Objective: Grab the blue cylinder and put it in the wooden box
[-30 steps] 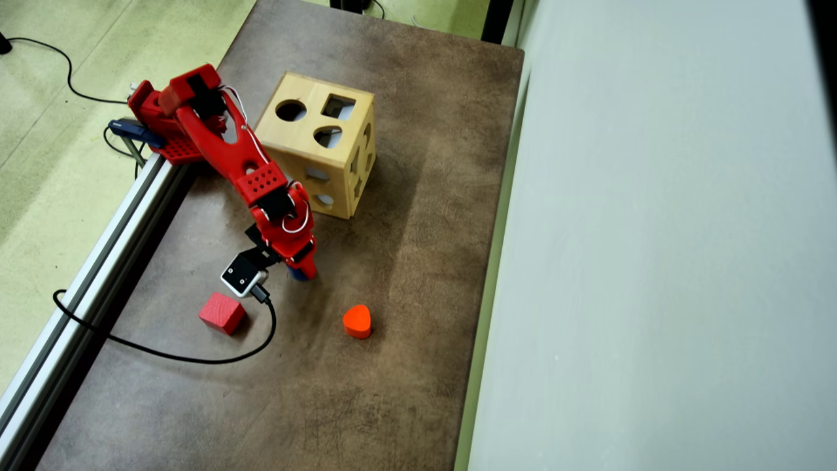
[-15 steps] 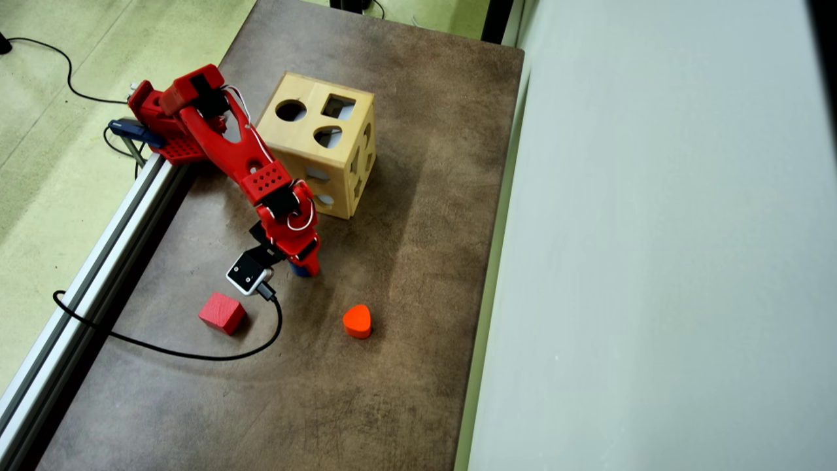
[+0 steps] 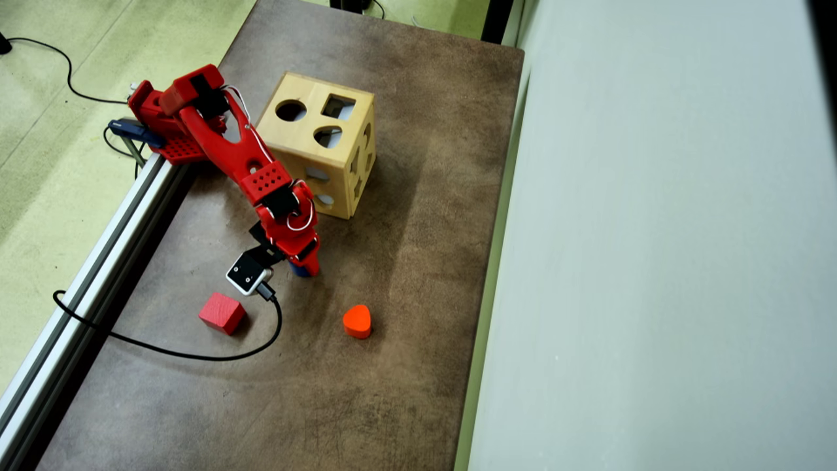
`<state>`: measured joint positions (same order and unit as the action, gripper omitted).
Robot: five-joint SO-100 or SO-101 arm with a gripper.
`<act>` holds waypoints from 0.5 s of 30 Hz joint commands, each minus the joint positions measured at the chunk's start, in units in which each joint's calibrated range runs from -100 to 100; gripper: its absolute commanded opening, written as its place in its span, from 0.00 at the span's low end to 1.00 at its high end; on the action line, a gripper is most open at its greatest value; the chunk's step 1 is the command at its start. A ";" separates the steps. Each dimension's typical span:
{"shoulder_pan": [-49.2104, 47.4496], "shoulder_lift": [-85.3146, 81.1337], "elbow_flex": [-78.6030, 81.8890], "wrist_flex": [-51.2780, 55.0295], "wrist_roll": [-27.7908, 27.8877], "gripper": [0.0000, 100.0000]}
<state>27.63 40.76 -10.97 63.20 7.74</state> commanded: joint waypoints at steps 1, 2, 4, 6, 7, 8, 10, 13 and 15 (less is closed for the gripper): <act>0.08 -3.18 -0.93 0.29 0.24 0.22; 0.08 -3.52 -0.93 0.29 0.24 0.22; 0.01 -3.95 -0.93 0.29 0.24 0.22; -0.07 -4.03 -0.93 0.37 0.24 0.22; -0.07 -4.03 -0.84 0.37 0.24 0.22; -0.07 -4.03 -0.84 0.37 0.24 0.22; -0.07 -4.03 -0.84 0.45 0.24 0.21; 0.08 -4.03 -0.84 0.45 0.24 0.17; 0.08 -4.12 -0.84 0.45 0.24 0.14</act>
<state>27.63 40.76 -10.97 63.36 7.74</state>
